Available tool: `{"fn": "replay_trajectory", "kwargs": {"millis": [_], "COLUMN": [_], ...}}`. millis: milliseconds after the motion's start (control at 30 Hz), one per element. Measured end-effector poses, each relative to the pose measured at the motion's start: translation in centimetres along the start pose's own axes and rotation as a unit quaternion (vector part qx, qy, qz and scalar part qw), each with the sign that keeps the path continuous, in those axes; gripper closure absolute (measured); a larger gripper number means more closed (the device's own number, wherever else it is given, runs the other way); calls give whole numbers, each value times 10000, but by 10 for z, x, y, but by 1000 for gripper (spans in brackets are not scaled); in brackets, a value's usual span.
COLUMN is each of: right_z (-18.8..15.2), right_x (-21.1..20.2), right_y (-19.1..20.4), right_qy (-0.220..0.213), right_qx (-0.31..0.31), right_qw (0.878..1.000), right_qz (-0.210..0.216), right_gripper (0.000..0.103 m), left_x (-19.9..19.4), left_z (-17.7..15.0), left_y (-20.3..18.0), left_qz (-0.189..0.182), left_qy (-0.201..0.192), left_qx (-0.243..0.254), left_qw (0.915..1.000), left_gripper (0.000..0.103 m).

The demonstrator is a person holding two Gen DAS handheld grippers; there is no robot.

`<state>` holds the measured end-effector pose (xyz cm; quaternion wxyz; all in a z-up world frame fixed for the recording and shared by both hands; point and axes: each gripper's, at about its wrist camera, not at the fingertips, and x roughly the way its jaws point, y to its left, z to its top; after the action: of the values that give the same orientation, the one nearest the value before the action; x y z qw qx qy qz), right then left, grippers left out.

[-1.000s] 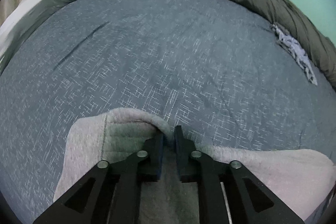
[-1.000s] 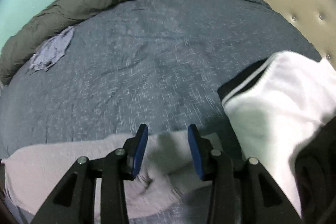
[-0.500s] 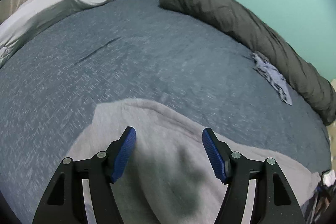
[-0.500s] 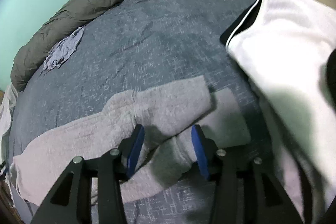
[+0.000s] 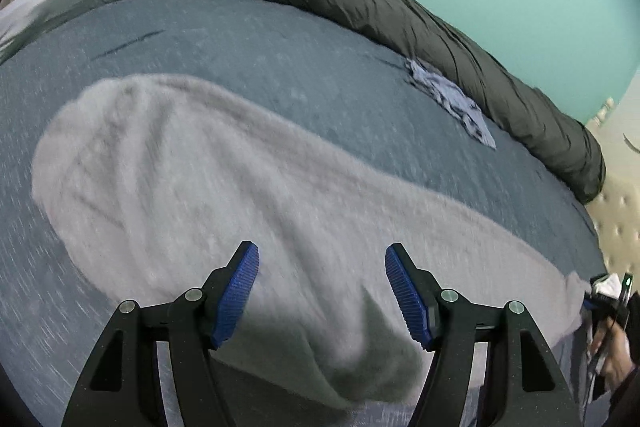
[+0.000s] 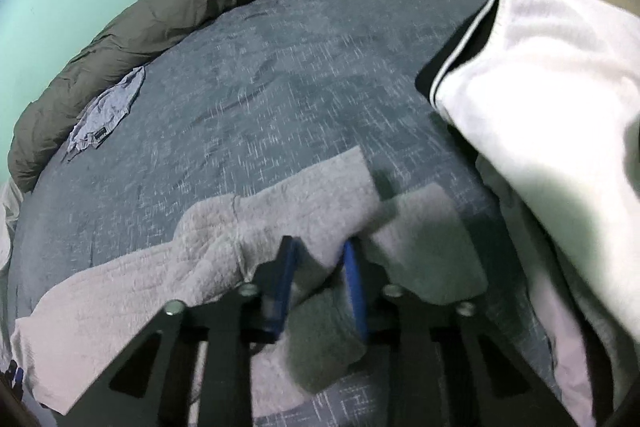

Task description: Fold clothes

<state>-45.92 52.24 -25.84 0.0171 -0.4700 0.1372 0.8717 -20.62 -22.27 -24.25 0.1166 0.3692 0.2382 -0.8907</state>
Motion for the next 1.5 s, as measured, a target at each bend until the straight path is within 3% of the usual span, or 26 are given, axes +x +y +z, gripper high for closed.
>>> {"fn": "replay_trajectory", "kwargs": {"millis": [167,400,633,800,900,933,1000,1100,1167,1267,1400,1500], "right_z": [5,9,35,22,10,8,5,2,0,-8,-20,-24], "right_x": [-5,-21,-52,-17,-2,-1,-8,-22,-32,-28,-25,-38], "right_y": [9,13,19,2,-5,-6,-9,-10,-5,10,27,46], "right_qy": [-152,-114,199,909,838,744,471,153,-45,211,345,108], "right_qx": [-267,-438,-1070,-984,-1023,-1044,-1084,-1138,-1297,-1555,-1589,-1577], "right_qw": [9995,9986,9903,9807,9810,9810,9799,9785,9783,9795,9794,9820], "right_qz": [-102,-280,-868,-1426,-1419,-1456,-1609,-1713,-1618,-1262,-1194,-1038], "right_gripper": [95,96,96,96,95,92,76,72,72,70,70,68], "left_x": [-1,2,-3,-5,-3,-2,-1,0,0,0,-1,-4], "left_z": [-16,-21,-21,-22,-22,-21,-21,-21,-21,-20,-18,-16], "left_y": [-18,-19,-23,-26,-25,-25,-24,-24,-24,-24,-22,-17], "left_qz": [235,218,117,66,80,72,68,57,36,26,-19,-13], "left_qy": [-149,-191,-246,-245,-221,-213,-195,-168,-159,-156,-142,-165], "left_qx": [510,481,496,556,567,553,544,524,484,491,443,409], "left_qw": [9983,9984,9984,9981,9981,9982,9983,9985,9987,9987,9989,9990], "left_gripper": [33,33,33,33,33,33,33,33,33,33,33,33]}}
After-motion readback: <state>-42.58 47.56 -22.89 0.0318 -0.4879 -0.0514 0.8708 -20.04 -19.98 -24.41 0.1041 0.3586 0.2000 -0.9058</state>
